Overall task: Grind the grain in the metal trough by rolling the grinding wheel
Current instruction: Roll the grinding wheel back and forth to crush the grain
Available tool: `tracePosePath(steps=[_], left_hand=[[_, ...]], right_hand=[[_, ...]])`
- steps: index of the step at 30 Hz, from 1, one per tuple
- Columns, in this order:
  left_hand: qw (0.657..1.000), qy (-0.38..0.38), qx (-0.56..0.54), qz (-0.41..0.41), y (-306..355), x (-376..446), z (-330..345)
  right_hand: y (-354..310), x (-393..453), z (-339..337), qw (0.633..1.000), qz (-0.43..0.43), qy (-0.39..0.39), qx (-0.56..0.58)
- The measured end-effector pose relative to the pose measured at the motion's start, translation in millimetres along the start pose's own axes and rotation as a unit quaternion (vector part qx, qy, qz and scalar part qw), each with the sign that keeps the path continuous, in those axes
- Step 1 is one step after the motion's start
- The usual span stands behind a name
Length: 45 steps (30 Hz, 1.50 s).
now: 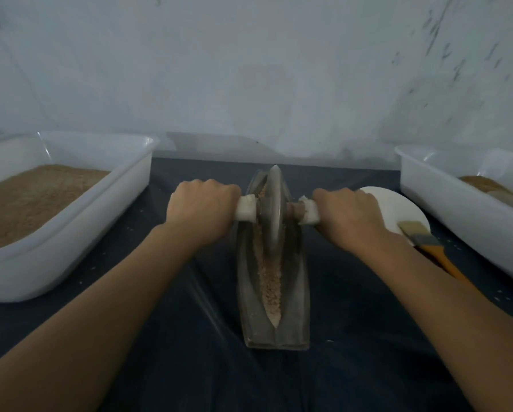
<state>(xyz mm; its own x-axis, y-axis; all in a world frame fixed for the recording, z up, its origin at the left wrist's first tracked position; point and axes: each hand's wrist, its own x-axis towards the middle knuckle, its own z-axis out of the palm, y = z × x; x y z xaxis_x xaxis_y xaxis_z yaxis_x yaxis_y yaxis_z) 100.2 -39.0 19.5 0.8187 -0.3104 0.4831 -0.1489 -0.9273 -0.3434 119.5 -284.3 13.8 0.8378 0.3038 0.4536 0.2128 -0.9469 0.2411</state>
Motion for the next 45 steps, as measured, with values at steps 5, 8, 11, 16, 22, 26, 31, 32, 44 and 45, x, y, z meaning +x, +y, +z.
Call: tracePosePath(steps=[5, 8, 11, 16, 22, 26, 31, 32, 44, 45], left_hand=[[1.0, -0.017, -0.016, 0.004, 1, -1, -7], [0.999, -0.017, -0.041, 0.005, 2, -30, -16], [0.997, 0.022, -0.056, 0.04, -2, -61, -27], [0.998, 0.006, -0.058, 0.025, -4, -59, -21], [0.999, -0.004, -0.039, -0.011, -3, -8, 4], [1.0, -0.023, -0.018, -0.004, 1, 5, -2], [0.997, -0.056, -0.056, 0.009, 1, -40, -27], [0.997, -0.043, -0.059, 0.022, -1, -51, -33], [0.999, -0.006, -0.035, -0.007, -1, -8, -1], [0.999, -0.003, -0.031, -0.007, -1, -1, 3]], right_hand=[[-3, -11, -13, 1.0, -0.016, -0.006, -0.008], [-7, -41, -38, 0.995, -0.075, 0.024, -0.061], [-10, -64, -64, 0.99, -0.112, 0.05, -0.068], [-10, -51, -56, 0.99, -0.093, 0.009, -0.104], [-3, 3, -14, 0.998, -0.04, -0.002, -0.043], [-2, 3, -11, 0.999, -0.028, -0.023, -0.015], [-4, -47, -49, 0.99, -0.119, 0.033, -0.068], [-4, -57, -56, 0.987, -0.132, 0.056, -0.068], [-2, -6, -13, 0.999, -0.046, 0.015, -0.025], [-1, 1, -8, 0.999, -0.039, 0.012, -0.022]])
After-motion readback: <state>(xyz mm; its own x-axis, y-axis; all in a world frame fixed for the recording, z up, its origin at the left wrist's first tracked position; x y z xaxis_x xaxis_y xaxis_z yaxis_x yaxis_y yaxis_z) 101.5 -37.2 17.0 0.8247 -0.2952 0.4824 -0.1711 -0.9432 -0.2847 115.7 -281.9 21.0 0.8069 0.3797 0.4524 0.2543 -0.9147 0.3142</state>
